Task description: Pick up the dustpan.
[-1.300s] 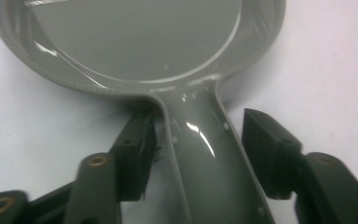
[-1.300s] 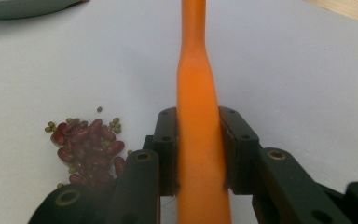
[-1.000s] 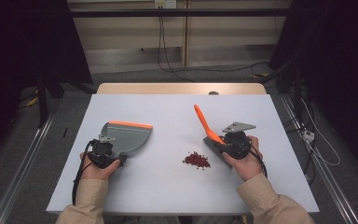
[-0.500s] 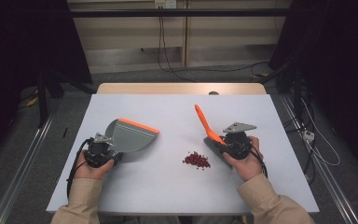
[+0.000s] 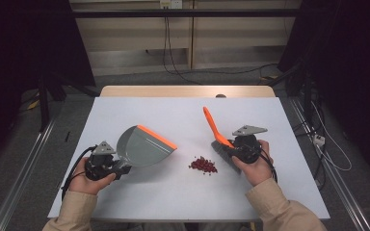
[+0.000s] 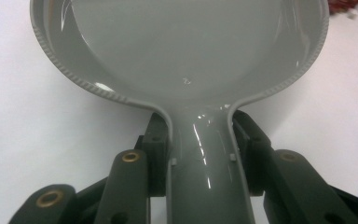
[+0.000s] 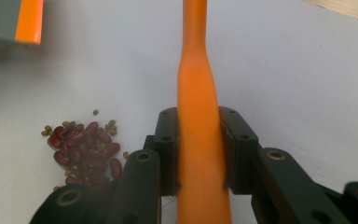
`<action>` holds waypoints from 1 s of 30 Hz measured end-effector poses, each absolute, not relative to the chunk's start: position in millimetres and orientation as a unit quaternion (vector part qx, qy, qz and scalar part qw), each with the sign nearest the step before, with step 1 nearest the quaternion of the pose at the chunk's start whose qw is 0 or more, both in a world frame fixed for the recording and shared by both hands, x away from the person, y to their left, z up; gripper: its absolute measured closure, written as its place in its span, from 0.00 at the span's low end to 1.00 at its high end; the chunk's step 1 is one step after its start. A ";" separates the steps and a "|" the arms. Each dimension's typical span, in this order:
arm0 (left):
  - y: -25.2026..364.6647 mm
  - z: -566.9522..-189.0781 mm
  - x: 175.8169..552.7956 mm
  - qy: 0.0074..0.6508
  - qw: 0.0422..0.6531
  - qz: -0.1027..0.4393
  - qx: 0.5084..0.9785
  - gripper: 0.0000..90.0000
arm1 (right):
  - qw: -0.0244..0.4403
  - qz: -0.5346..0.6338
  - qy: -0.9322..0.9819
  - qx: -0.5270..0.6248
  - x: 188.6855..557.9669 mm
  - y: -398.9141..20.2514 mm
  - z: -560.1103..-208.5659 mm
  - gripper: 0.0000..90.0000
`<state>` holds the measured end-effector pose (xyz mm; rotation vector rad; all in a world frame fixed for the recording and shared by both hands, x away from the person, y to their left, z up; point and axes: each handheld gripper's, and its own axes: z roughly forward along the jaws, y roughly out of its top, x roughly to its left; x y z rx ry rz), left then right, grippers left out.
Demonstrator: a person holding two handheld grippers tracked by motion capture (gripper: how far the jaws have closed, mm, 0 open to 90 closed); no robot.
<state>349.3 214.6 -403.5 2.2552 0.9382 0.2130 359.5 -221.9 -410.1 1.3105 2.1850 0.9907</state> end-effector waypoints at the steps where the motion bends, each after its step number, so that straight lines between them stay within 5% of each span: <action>1: 213.6 -403.6 347.9 0.357 0.340 0.077 0.867 0.71 | 0.203 0.355 0.782 0.470 359.6 -221.9 -410.0 0.79; 30: 176.8 -411.6 319.9 0.230 0.331 0.003 0.915 0.70 | 0.211 0.354 0.780 0.470 357.8 -217.7 -408.4 0.79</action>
